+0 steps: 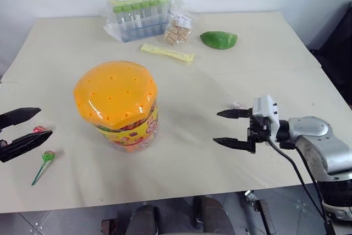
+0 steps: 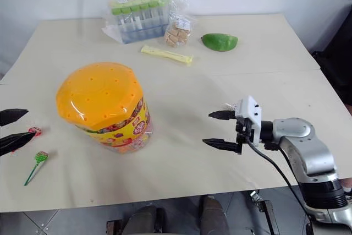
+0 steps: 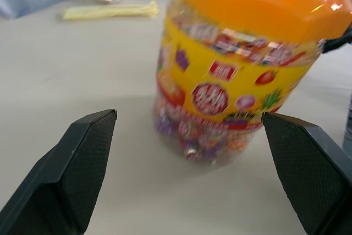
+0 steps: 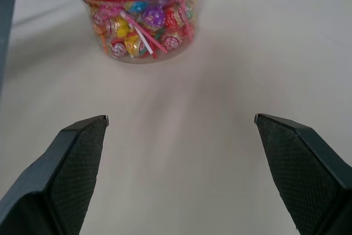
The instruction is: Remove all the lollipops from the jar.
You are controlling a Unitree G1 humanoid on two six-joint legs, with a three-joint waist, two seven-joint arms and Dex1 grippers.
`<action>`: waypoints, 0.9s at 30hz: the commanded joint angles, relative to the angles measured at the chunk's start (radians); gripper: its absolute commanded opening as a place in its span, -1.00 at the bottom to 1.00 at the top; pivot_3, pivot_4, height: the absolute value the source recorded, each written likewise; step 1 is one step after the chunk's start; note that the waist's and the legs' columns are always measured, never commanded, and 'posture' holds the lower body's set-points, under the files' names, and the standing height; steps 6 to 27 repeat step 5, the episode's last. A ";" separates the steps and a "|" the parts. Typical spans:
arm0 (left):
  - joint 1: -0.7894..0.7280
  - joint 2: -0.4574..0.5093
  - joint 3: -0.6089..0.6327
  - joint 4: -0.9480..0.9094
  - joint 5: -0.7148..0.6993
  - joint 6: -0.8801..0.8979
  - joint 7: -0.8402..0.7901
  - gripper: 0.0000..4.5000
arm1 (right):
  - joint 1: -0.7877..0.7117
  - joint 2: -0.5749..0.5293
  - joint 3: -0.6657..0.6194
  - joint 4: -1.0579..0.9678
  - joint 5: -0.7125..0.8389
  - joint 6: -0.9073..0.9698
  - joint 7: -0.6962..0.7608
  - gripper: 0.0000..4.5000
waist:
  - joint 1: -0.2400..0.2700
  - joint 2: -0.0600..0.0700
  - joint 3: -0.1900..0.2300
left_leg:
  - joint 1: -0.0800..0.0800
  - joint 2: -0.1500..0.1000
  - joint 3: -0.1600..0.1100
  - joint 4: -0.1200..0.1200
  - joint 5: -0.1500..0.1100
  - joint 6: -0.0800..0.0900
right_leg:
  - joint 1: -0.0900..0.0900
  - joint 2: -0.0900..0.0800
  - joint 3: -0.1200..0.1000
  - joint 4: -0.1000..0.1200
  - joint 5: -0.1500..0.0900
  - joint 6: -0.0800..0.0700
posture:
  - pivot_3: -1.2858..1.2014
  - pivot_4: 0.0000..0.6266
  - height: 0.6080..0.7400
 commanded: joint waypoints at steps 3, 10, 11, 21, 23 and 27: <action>0.070 -0.059 0.035 -0.019 0.014 -0.056 0.006 1.00 | 0.013 0.038 0.000 0.004 -0.030 -0.069 -0.045 0.99 | -0.001 0.000 0.000 | 0.000 0.000 0.000 0.000 0.000 0.000 | 0.000 0.000 0.000 0.000 0.000 0.000 | 0.03 -0.52 1.00; 0.085 -0.075 0.026 -0.025 0.016 -0.078 0.000 1.00 | 0.005 0.064 0.002 0.015 -0.073 -0.083 -0.112 0.99 | -0.001 0.000 0.000 | 0.000 0.000 0.000 0.000 0.000 0.000 | 0.000 0.000 0.000 0.000 0.000 0.000 | 0.03 -0.52 1.00; 0.085 -0.075 0.026 -0.025 0.016 -0.078 0.000 1.00 | 0.005 0.064 0.002 0.015 -0.073 -0.083 -0.112 0.99 | -0.001 0.000 0.000 | 0.000 0.000 0.000 0.000 0.000 0.000 | 0.000 0.000 0.000 0.000 0.000 0.000 | 0.03 -0.52 1.00; 0.085 -0.075 0.026 -0.025 0.016 -0.078 0.000 1.00 | 0.005 0.064 0.002 0.015 -0.073 -0.083 -0.112 0.99 | -0.001 0.000 0.000 | 0.000 0.000 0.000 0.000 0.000 0.000 | 0.000 0.000 0.000 0.000 0.000 0.000 | 0.03 -0.52 1.00; 0.085 -0.075 0.026 -0.025 0.016 -0.078 0.000 1.00 | 0.005 0.064 0.002 0.015 -0.073 -0.083 -0.112 0.99 | -0.001 0.000 0.000 | 0.000 0.000 0.000 0.000 0.000 0.000 | 0.000 0.000 0.000 0.000 0.000 0.000 | 0.03 -0.52 1.00; 0.085 -0.075 0.026 -0.025 0.016 -0.078 0.000 1.00 | 0.005 0.064 0.002 0.015 -0.073 -0.083 -0.112 0.99 | -0.001 0.000 0.000 | 0.000 0.000 0.000 0.000 0.000 0.000 | 0.000 0.000 0.000 0.000 0.000 0.000 | 0.03 -0.52 1.00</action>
